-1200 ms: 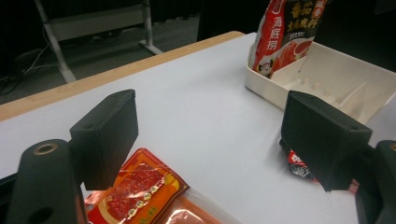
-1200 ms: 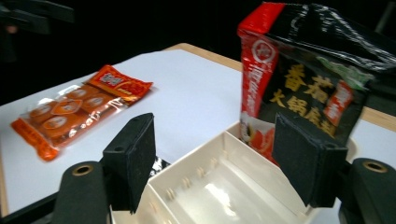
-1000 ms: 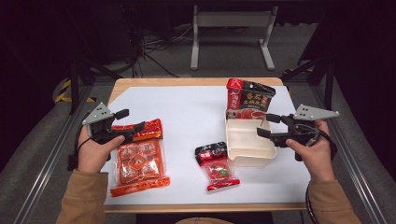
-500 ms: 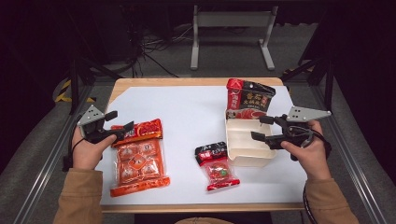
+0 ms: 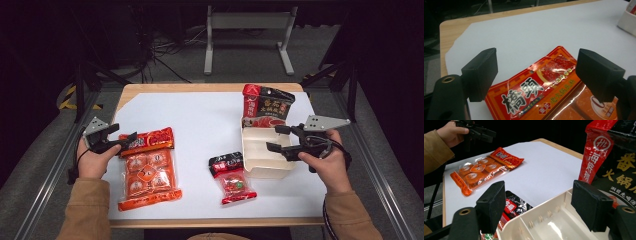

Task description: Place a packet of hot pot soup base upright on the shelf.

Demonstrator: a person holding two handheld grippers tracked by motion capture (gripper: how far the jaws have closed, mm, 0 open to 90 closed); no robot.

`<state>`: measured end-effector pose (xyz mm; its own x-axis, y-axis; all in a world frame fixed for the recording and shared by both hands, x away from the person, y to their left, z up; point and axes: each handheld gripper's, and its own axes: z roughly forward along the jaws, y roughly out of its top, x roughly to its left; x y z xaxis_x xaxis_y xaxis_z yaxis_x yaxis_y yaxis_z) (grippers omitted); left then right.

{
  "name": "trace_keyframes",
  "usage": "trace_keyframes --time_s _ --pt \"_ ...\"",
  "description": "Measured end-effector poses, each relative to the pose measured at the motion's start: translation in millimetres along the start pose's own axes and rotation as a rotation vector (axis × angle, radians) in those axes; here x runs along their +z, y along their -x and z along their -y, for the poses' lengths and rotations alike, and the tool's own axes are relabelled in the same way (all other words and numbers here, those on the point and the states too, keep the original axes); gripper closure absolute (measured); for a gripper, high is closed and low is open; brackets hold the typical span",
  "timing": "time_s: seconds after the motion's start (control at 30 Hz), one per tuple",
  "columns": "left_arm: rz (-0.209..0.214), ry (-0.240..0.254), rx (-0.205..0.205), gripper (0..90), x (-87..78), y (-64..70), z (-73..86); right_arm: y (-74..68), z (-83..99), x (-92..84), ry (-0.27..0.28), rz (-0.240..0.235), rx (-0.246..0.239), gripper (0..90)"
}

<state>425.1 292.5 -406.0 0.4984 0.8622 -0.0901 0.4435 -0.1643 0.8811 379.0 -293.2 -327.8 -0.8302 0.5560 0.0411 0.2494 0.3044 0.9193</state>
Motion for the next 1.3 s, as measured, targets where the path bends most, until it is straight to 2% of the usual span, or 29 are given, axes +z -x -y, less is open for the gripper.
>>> trace_keyframes --time_s 0.37,0.5,0.57,0.63,0.8,0.9,1.03,1.1,1.27,1.3 --pt "-0.053 -0.023 -0.055 20.9 7.5 -15.1 16.3 -1.5 3.0 6.1 -0.02 -0.021 0.004 28.8" --pt "-0.055 -0.03 -0.094 21.7 12.1 -20.8 23.3 -1.7 3.7 7.2 -0.02 -0.029 0.01 28.9" --pt "-0.074 -0.045 -0.111 22.1 14.5 -24.6 28.2 -1.6 4.4 8.4 -0.025 -0.03 0.01 29.0" --pt "-0.078 -0.052 -0.118 22.3 16.4 -26.6 30.8 -1.7 4.6 8.7 -0.025 -0.031 0.009 29.0" --pt "-0.087 -0.105 -0.132 22.8 21.9 -28.6 35.0 -1.8 4.6 8.2 -0.026 -0.035 0.008 29.5" --pt "-0.081 -0.129 -0.135 22.8 24.3 -29.1 35.9 -1.7 4.7 8.3 -0.03 -0.035 0.008 29.5" --pt "-0.077 -0.166 -0.164 22.3 28.1 -30.4 39.3 -2.0 4.9 8.8 -0.032 -0.036 0.008 29.5" --pt "-0.072 -0.169 -0.157 22.4 28.4 -30.7 39.0 -2.2 4.8 8.9 -0.033 -0.038 0.009 29.5" --pt "-0.029 -0.182 -0.161 29.0 29.1 -30.5 39.3 -2.3 5.0 9.3 -0.039 -0.04 0.008 29.5" --pt "-0.013 -0.185 -0.175 31.6 28.9 -30.6 39.5 -2.5 4.9 9.3 -0.039 -0.041 0.008 29.5"
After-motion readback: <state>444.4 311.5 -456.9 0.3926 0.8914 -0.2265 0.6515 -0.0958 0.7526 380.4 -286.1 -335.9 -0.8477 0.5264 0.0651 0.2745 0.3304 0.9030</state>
